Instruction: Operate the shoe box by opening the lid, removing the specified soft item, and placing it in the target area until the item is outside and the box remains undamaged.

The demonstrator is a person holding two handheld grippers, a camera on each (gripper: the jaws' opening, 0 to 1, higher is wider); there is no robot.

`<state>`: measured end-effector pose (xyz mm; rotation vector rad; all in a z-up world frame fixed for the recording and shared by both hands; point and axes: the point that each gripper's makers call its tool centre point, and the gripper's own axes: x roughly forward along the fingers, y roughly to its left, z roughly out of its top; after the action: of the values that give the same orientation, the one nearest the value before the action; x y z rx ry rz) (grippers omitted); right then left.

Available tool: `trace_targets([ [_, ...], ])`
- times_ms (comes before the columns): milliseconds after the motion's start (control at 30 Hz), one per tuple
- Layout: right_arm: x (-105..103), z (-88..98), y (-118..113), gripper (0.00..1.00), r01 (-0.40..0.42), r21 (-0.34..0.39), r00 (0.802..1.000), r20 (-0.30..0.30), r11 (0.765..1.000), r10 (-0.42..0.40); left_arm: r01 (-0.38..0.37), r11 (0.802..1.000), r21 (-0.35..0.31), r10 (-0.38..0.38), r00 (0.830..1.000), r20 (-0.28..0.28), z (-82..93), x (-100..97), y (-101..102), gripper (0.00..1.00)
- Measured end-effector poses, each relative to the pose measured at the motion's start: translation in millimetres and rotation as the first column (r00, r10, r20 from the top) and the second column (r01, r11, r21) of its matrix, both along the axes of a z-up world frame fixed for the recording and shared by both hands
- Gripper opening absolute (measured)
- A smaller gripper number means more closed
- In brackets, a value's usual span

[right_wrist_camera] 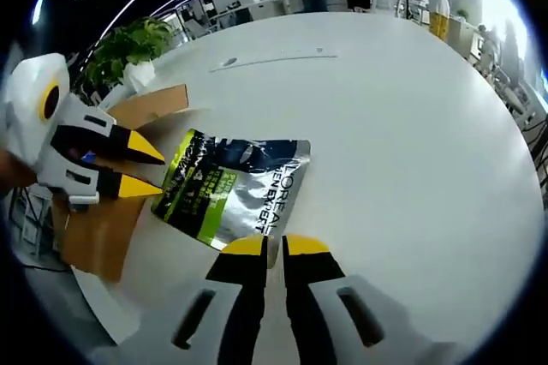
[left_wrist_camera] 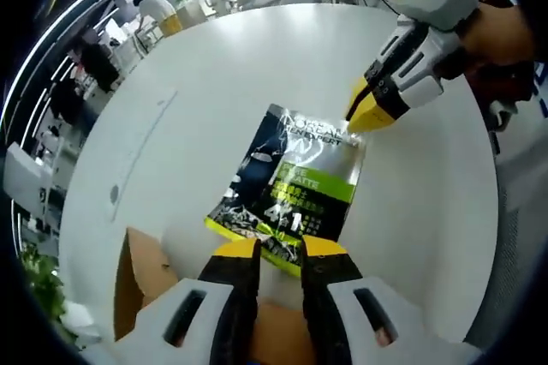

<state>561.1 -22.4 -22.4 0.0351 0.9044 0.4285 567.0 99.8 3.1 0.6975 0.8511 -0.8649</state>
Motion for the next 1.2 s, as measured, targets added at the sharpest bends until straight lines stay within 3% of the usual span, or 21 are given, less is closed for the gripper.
trace_targets([
  [267, -1, 12.5, -5, 0.16, -0.011, -0.012, 0.999, 0.036, 1.000, 0.012, -0.042, 0.995, -0.095, 0.041, 0.999, -0.016, 17.1, -12.4, -3, 0.19],
  [400, -7, 20.6, -6, 0.20, -0.032, -0.007, 0.998, 0.047, 0.999, 0.032, -0.136, 0.966, -0.220, 0.120, 0.989, -0.086, 30.6, -19.6, -9, 0.22],
  [567, -16, 32.1, -6, 0.24, -0.070, -0.023, 0.995, 0.070, 0.997, 0.072, -0.140, 0.957, -0.252, 0.130, 0.990, -0.057, 48.1, -23.9, -1, 0.24],
  [1100, -32, 81.7, 8, 0.35, -0.145, -0.029, 0.976, 0.158, 0.989, 0.147, -0.186, 0.930, -0.317, 0.169, 0.982, -0.080, 74.1, -51.3, 27, 0.37],
  [1200, -35, 88.5, 9, 0.37, -0.154, -0.031, 0.973, 0.169, 0.988, 0.157, -0.204, 0.915, -0.348, 0.185, 0.979, -0.086, 79.5, -56.2, 32, 0.41],
])
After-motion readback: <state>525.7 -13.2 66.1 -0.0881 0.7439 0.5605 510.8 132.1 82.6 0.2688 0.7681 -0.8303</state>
